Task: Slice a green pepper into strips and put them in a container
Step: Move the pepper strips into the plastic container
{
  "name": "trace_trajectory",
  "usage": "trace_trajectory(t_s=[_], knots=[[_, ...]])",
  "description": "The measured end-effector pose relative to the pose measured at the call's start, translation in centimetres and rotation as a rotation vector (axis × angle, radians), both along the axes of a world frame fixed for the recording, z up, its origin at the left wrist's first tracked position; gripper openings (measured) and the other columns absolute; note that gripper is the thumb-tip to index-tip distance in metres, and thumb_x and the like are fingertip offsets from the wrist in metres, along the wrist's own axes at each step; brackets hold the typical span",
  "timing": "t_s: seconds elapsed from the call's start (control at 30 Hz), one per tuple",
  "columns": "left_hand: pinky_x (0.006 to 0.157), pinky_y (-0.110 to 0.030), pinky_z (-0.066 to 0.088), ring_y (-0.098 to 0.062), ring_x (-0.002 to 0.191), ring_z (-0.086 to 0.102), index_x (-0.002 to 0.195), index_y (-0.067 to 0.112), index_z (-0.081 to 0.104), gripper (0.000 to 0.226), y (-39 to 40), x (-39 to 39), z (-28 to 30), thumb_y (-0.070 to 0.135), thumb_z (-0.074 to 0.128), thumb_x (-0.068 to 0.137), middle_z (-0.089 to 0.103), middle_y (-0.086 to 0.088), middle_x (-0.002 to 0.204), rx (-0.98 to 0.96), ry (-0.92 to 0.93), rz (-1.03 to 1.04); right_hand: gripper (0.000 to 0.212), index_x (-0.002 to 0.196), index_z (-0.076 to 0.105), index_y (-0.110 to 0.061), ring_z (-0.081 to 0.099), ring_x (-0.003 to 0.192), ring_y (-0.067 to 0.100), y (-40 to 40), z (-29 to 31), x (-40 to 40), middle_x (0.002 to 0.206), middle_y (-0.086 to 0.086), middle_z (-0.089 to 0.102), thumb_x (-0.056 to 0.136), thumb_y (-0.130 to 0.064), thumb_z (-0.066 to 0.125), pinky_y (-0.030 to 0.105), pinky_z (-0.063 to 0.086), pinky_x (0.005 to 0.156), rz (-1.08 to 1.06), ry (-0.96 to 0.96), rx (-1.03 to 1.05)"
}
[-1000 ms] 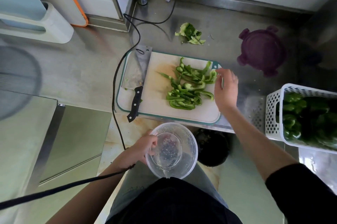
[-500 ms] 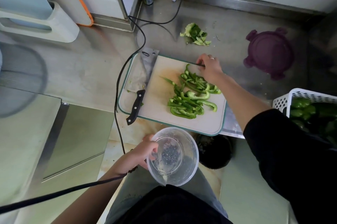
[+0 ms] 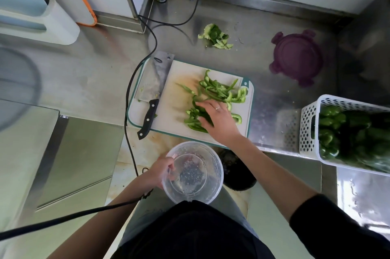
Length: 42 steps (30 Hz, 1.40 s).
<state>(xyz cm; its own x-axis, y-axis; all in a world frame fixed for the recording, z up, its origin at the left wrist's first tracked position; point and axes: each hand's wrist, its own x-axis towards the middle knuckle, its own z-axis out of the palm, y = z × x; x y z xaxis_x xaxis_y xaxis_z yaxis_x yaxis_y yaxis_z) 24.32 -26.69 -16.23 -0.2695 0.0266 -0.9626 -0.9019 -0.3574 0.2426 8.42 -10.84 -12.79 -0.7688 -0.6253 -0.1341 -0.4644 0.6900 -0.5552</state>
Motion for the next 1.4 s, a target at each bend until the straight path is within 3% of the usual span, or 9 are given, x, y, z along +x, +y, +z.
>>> trace_trajectory(t_s=[0.17,0.33,0.43,0.57,0.8,0.93,1.1,1.23,1.4], knots=[[0.077,-0.041,0.043,-0.026,0.086,0.044,0.07,0.01,0.043,0.022,0.2,-0.5,0.7,-0.004,0.035,0.085,0.044,-0.013,0.09,-0.066,0.041,0.037,0.039,0.126,0.057,-0.018,0.043,0.118,0.023,0.2,-0.1,0.5,0.125,0.005,0.054,0.089,-0.024,0.063,0.032,0.034,0.102,-0.033,-0.057,-0.111],[0.087,-0.047,0.043,-0.041,0.136,0.03,0.069,0.006,0.042,0.029,0.4,-1.4,1.8,-0.006,0.03,0.092,0.034,-0.027,0.145,-0.051,0.065,0.047,0.039,0.124,0.059,-0.019,0.045,0.117,0.024,0.0,-0.1,1.5,0.122,0.005,0.057,0.086,-0.026,0.066,0.031,0.035,0.099,-0.026,-0.074,-0.111],[0.098,-0.052,0.037,-0.036,0.114,0.044,0.069,0.005,0.043,0.028,0.3,-1.8,1.7,-0.005,0.03,0.091,0.037,-0.023,0.145,-0.074,0.07,0.002,0.053,0.13,0.054,-0.024,0.041,0.122,0.023,0.0,-0.3,1.8,0.129,0.002,0.053,0.082,-0.037,0.069,0.038,0.032,0.105,-0.029,-0.021,-0.039],[0.081,-0.043,0.043,-0.028,0.089,0.051,0.07,0.008,0.043,0.026,0.3,-1.9,1.8,-0.003,0.031,0.09,0.036,-0.021,0.145,-0.082,0.076,-0.002,0.059,0.133,0.05,-0.028,0.037,0.125,0.022,-0.2,-0.1,1.6,0.133,0.0,0.05,0.08,-0.043,0.069,0.037,0.025,0.108,-0.024,-0.041,0.021],[0.059,-0.032,0.041,-0.021,0.069,0.044,0.07,0.004,0.041,0.022,0.0,-2.0,2.5,-0.004,0.032,0.089,0.049,-0.009,0.114,-0.11,0.083,-0.053,0.045,0.127,0.057,-0.022,0.045,0.113,0.025,0.2,-0.3,3.2,0.124,0.002,0.056,0.085,-0.034,0.067,0.038,0.035,0.098,0.083,-0.073,-0.074],[0.078,-0.038,0.046,-0.031,0.096,0.051,0.07,0.006,0.045,0.022,-0.3,-2.4,1.7,-0.004,0.037,0.087,0.049,-0.01,0.099,-0.198,0.059,-0.158,0.042,0.125,0.056,-0.021,0.052,0.111,0.028,0.7,-0.7,5.7,0.118,0.004,0.059,0.085,-0.033,0.06,0.044,0.038,0.099,0.26,0.015,-0.062],[0.061,-0.028,0.041,-0.019,0.065,0.044,0.095,0.001,0.051,0.019,-0.5,-2.2,0.9,-0.003,0.032,0.095,0.044,-0.008,0.074,-0.217,0.124,-0.186,0.04,0.129,0.048,-0.015,0.052,0.117,0.031,0.3,-0.9,8.9,0.125,0.011,0.057,0.092,-0.03,0.052,0.048,0.045,0.097,0.501,-0.074,0.144],[0.055,-0.027,0.035,-0.018,0.059,0.037,0.062,0.007,0.037,0.03,-0.3,-3.2,1.5,-0.008,0.036,0.087,0.036,-0.007,0.066,-0.282,0.094,-0.322,0.046,0.141,0.036,-0.024,0.048,0.114,0.029,0.3,-0.5,10.5,0.123,0.013,0.056,0.096,-0.03,0.044,0.043,0.044,0.092,0.59,-0.252,0.213],[0.068,-0.032,0.035,-0.026,0.079,0.046,0.071,0.006,0.048,0.013,-0.7,-3.6,1.6,0.007,0.048,0.058,0.047,-0.017,0.078,-0.23,0.156,-0.272,0.019,0.097,0.062,-0.019,0.062,0.082,0.022,1.7,0.8,10.0,0.086,0.002,0.067,0.084,-0.025,0.05,0.034,0.055,0.065,0.274,0.003,-0.18]])
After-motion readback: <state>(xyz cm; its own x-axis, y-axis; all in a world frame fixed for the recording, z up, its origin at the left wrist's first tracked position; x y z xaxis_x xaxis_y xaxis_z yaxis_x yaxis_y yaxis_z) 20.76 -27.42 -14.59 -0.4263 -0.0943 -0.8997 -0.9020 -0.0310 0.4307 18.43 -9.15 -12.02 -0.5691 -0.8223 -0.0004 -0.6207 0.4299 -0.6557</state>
